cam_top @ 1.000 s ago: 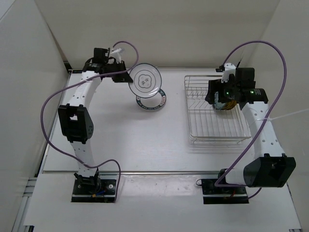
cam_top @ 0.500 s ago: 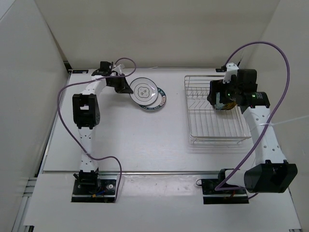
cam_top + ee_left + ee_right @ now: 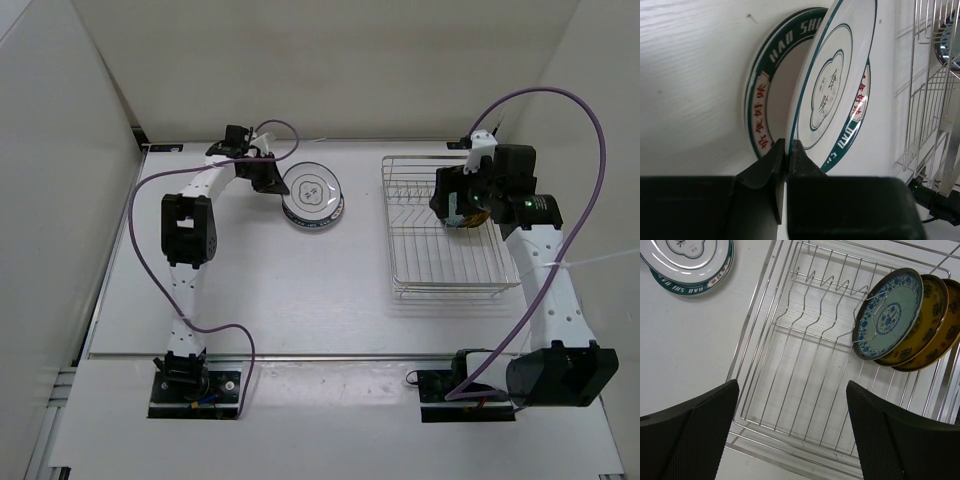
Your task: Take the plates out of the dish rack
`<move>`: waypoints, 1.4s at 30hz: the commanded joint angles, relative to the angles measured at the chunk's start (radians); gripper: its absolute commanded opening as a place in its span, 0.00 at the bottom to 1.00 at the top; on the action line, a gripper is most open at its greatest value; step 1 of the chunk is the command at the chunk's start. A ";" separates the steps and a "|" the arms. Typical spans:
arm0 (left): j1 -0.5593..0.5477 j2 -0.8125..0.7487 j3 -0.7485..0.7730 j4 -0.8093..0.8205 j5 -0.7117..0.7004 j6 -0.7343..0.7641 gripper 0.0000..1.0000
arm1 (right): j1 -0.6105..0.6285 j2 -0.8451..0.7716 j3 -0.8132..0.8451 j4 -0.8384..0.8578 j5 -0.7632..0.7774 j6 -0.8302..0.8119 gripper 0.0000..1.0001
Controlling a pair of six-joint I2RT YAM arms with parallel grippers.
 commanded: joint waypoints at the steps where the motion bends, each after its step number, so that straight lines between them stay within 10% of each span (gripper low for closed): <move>1: -0.026 -0.053 0.004 0.010 -0.025 0.010 0.12 | 0.001 -0.042 -0.007 0.035 -0.014 -0.006 0.91; 22: -0.085 -0.221 0.086 -0.189 -0.253 0.132 0.84 | 0.001 -0.054 0.002 0.026 -0.014 -0.006 0.91; 42: -0.151 -0.553 -0.262 -0.089 -0.662 0.240 0.96 | -0.036 0.207 0.086 0.082 0.321 -0.080 0.93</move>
